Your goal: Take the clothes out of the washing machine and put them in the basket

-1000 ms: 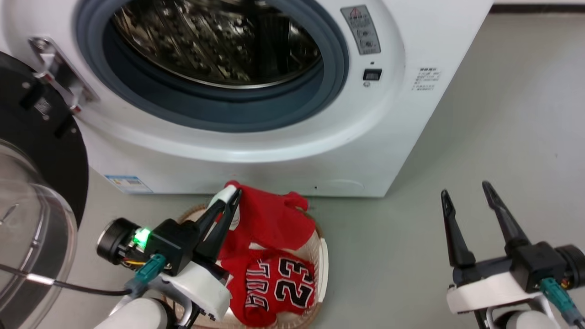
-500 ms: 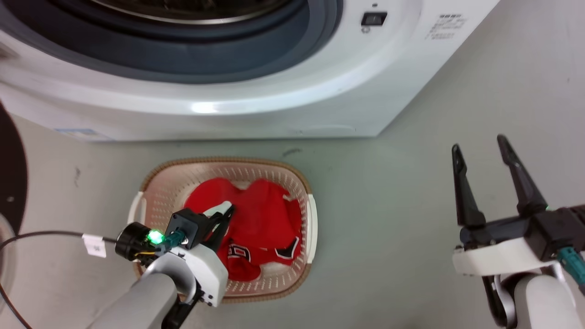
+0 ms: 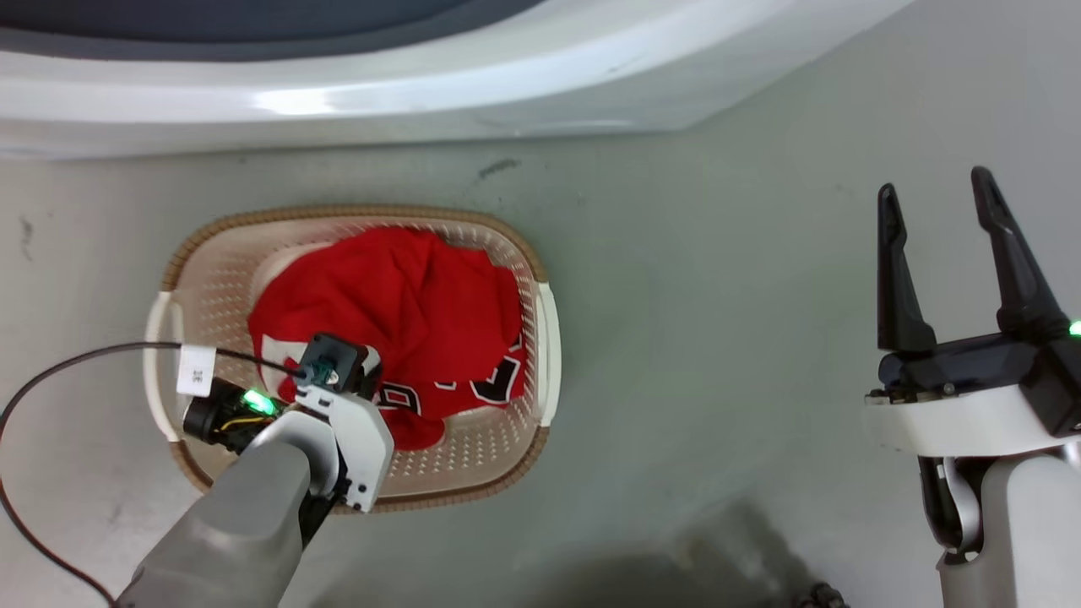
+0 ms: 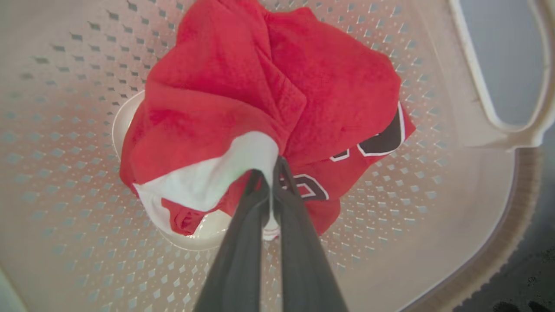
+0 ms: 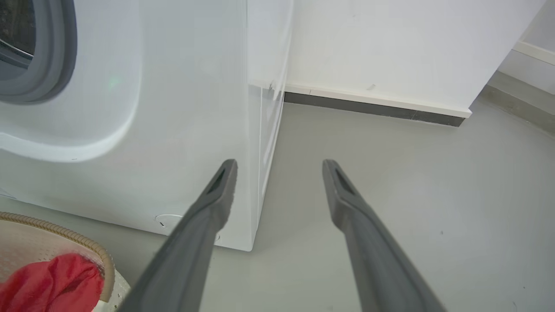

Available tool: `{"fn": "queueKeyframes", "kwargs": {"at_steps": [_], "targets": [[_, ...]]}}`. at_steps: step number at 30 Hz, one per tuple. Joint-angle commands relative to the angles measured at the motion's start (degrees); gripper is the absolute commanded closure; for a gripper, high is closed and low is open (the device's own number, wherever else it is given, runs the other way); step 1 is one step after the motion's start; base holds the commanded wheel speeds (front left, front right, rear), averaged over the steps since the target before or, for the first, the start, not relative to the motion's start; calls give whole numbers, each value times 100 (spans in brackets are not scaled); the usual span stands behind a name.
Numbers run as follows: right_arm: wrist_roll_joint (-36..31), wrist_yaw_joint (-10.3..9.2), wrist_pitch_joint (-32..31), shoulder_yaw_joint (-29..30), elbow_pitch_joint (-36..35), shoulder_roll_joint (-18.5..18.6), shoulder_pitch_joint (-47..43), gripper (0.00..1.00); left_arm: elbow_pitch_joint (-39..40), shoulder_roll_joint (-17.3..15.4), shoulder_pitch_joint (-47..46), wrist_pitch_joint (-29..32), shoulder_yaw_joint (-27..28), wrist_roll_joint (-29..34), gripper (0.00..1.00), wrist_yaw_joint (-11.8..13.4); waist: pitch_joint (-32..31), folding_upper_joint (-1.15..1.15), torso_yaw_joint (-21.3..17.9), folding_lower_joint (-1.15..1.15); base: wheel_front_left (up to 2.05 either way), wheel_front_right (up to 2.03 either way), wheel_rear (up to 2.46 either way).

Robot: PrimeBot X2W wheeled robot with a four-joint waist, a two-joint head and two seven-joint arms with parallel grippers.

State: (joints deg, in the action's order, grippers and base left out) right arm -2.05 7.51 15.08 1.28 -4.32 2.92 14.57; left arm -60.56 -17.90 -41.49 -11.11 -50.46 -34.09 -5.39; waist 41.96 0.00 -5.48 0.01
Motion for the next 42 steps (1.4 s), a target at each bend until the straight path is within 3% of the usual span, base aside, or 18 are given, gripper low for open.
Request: {"fn": "queueKeyframes", "kwargs": {"at_steps": [1, 12, 13, 14, 21, 34, 42], "targets": [[32, -4, 13, 13, -47, -7, 127, 0, -253, 103, -166, 26, -11, -47, 100, -55, 282, 0, -107, -1, 0, 0, 0], [102, -4, 13, 20, -51, -6, 261, 0, -1120, 440, -491, 395, -12, -317, 100, -180, 524, 0, -186, -1, 0, 0, 0], [107, -4, 13, 18, -43, -6, 271, 0, -1141, 447, -487, 404, -30, -319, 76, -186, 510, 0, -188, -1, 0, 0, 0], [114, -4, 13, 17, -34, -6, 277, 0, -1161, 444, -491, 350, -70, -274, 0, -188, 486, 0, -188, -1, 0, 0, 0], [113, -4, 13, -39, 52, -6, 161, 0, -1238, 516, -237, 99, -240, -244, 0, -193, 74, 0, -108, -1, 0, 0, 0], [21, -4, 13, -134, 313, -6, -377, 0, -1083, 690, 469, -402, -172, -386, 0, -193, -1306, 0, 184, -1, 0, 0, 0], [-33, -4, 13, -102, 404, -6, -762, 0, 230, 412, 979, -413, 478, -178, 0, 318, -1997, 0, 406, -1, 0, 0, 0]]}}
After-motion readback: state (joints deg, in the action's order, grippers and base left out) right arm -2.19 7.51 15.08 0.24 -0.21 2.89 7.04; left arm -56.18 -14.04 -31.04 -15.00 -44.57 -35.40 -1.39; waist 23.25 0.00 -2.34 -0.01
